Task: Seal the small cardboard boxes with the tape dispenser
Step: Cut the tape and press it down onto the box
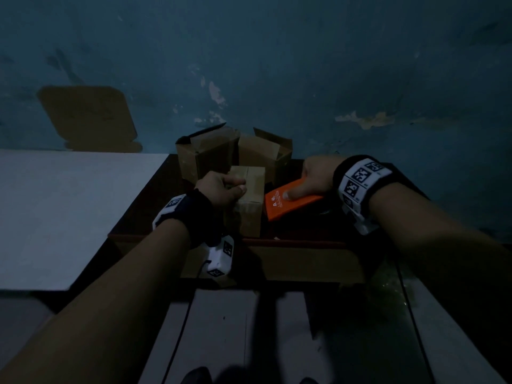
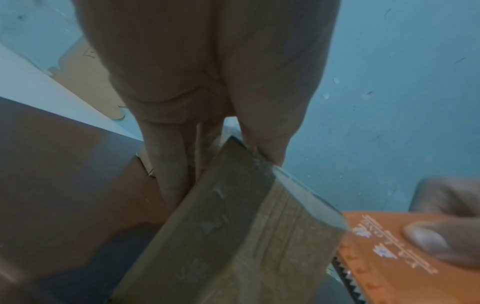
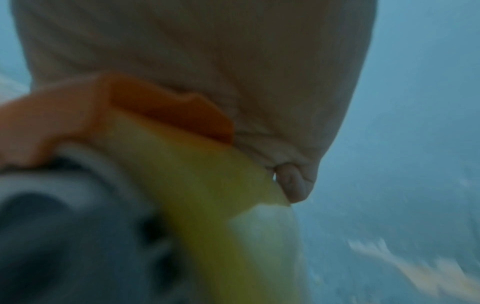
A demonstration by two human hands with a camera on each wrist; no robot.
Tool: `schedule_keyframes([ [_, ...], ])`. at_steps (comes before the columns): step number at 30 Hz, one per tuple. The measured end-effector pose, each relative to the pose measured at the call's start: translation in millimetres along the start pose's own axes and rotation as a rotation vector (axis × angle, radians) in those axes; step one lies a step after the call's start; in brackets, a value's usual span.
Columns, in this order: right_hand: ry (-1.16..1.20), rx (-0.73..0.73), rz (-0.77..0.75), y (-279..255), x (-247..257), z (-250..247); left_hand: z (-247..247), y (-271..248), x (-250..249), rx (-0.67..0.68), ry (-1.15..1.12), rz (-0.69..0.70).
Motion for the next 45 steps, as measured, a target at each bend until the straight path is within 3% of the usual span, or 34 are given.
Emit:
schedule_keyframes([
  [5,0.039,0.029,-0.015,-0.6,1.1,3.4,0.4,-1.5,-0.1,0.013,-0.024,0.004],
  [13,0.314,0.165,0.140,0.1,-44.7,49.4,0.1,-1.3,1.6,0.015,-0.069,0.023],
  [19,0.492,0.171,0.125,-8.0,-58.9,62.2,-0.4,-0.1,2.4,0.024,-0.057,0.013],
  [28,0.561,0.102,0.081,-9.9,-70.7,60.6,-0.3,2.3,4.4,-0.003,-0.015,0.012],
  [37,0.347,0.178,0.163,3.0,-39.0,56.8,-1.3,-0.4,3.2,-0.031,0.024,0.033],
  [45,0.222,0.053,0.090,9.5,-24.3,35.4,1.0,5.2,1.8,-0.015,0.073,0.047],
])
Point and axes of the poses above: each hand's wrist, its own y-axis towards the middle knuckle, its own z-axis out of the palm, x = y × z, the point moved 6 cm from there along y, towards the middle knuckle, and after that the axes turned 3 degrees about y, right-handed, at the moved point
